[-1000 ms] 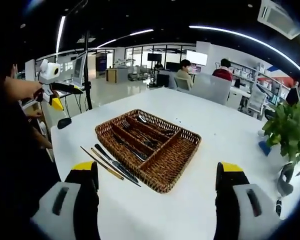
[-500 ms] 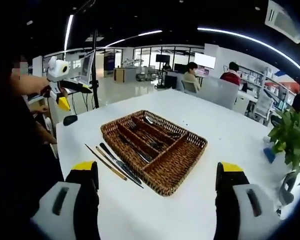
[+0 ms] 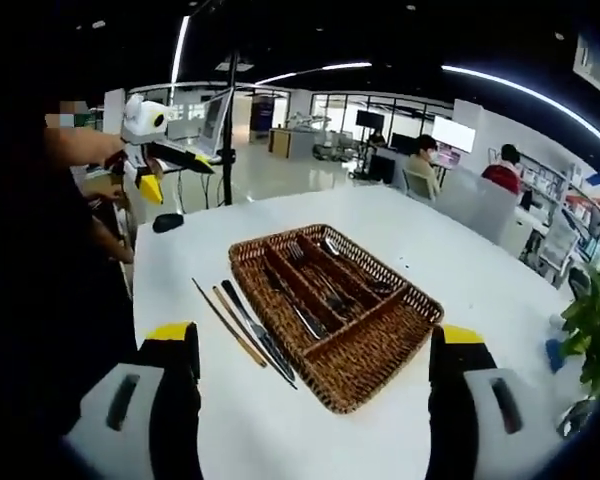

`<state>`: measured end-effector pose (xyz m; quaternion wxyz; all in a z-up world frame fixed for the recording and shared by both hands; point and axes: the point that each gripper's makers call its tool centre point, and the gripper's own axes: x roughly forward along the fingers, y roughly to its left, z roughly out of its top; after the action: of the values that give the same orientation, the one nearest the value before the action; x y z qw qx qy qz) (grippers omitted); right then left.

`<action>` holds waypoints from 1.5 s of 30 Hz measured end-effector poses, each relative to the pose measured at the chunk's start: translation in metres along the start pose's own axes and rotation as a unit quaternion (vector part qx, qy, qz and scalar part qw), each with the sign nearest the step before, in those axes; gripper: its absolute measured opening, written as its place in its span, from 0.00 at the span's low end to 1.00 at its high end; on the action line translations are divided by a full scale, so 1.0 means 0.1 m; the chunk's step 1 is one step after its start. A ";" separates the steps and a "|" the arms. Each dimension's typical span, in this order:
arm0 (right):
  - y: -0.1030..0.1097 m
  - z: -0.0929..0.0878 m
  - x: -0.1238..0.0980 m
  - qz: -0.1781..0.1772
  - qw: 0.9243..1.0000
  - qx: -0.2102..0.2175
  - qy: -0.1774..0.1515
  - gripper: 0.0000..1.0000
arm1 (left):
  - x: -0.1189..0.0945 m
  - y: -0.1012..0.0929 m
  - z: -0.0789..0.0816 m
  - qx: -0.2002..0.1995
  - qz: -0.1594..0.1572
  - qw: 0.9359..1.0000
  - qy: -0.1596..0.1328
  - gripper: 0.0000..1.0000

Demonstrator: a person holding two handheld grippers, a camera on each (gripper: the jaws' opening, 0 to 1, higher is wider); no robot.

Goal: Arrange the knives, forks, and spoons in their matching storage slots by inserting each utensil handle-first until every utensil is classified and aligned in the correct compartment

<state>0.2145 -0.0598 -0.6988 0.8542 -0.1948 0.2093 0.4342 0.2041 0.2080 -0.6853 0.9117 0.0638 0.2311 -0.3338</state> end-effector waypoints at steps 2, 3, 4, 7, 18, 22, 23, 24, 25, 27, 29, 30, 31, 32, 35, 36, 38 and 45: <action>0.08 -0.03 0.10 0.021 1.000 -0.004 -0.001 0.84 | -0.03 -0.01 -0.02 -0.005 0.001 1.000 -0.002 1.00; 0.12 -0.07 0.16 0.031 1.000 0.000 0.003 0.83 | -0.04 -0.02 -0.05 -0.007 0.002 1.000 0.001 1.00; 0.13 -0.10 0.20 0.033 0.999 -0.001 0.005 0.82 | -0.05 -0.01 -0.08 -0.007 0.003 1.000 0.004 1.00; 0.23 -0.22 0.32 0.059 0.998 -0.007 0.015 0.71 | -0.09 0.02 -0.16 -0.006 0.015 1.000 0.014 1.00; 0.53 -0.62 0.71 0.126 0.988 -0.061 0.057 0.48 | -0.26 0.04 -0.23 -0.017 0.029 0.999 0.015 1.00; 0.56 -0.71 0.80 0.138 0.986 -0.057 0.069 0.41 | -0.31 0.05 -0.24 -0.017 0.030 0.999 0.015 1.00; 0.57 -0.71 0.82 0.140 0.986 -0.056 0.067 0.41 | -0.33 0.05 -0.25 -0.017 0.032 0.999 0.015 1.00; 0.58 -0.72 0.83 0.142 0.986 -0.055 0.066 0.42 | -0.34 0.06 -0.25 -0.018 0.033 0.999 0.015 1.00; 0.59 -0.72 0.84 0.143 0.986 -0.055 0.066 0.41 | -0.34 0.06 -0.25 -0.018 0.033 0.999 0.015 1.00; 0.62 -0.74 0.88 0.151 0.984 -0.059 0.070 0.38 | -0.37 0.07 -0.24 -0.019 0.035 0.999 0.014 1.00; 0.66 -0.75 0.92 0.158 0.983 -0.061 0.071 0.36 | -0.38 0.08 -0.25 -0.019 0.037 0.999 0.016 1.00; 0.67 -0.77 0.95 0.161 0.982 -0.063 0.071 0.35 | -0.39 0.08 -0.25 -0.019 0.037 0.999 0.016 1.00; 0.69 -0.79 0.97 0.166 0.981 -0.063 0.073 0.33 | -0.39 0.08 -0.26 -0.019 0.037 0.999 0.017 1.00; 0.70 -0.82 0.99 0.168 0.981 -0.065 0.076 0.30 | -0.40 0.08 -0.26 -0.020 0.037 0.999 0.018 1.00; 0.74 -0.90 1.03 0.180 0.977 -0.070 0.088 0.20 | -0.41 0.09 -0.26 -0.018 0.037 0.999 0.021 1.00; 0.74 -0.92 1.04 0.180 0.977 -0.072 0.090 0.20 | -0.42 0.09 -0.26 -0.018 0.038 0.999 0.022 1.00; 0.75 -0.95 1.08 0.186 0.975 -0.076 0.095 0.22 | -0.43 0.11 -0.25 -0.017 0.039 0.999 0.022 1.00; 0.78 -0.99 1.15 0.195 0.972 -0.085 0.102 0.17 | -0.48 0.16 -0.26 -0.018 0.044 0.999 0.026 1.00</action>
<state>0.1935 0.0075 -0.8535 0.7073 -0.2655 0.2920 0.5866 0.1722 0.2556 -0.6869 0.9201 0.0660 0.2578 -0.2873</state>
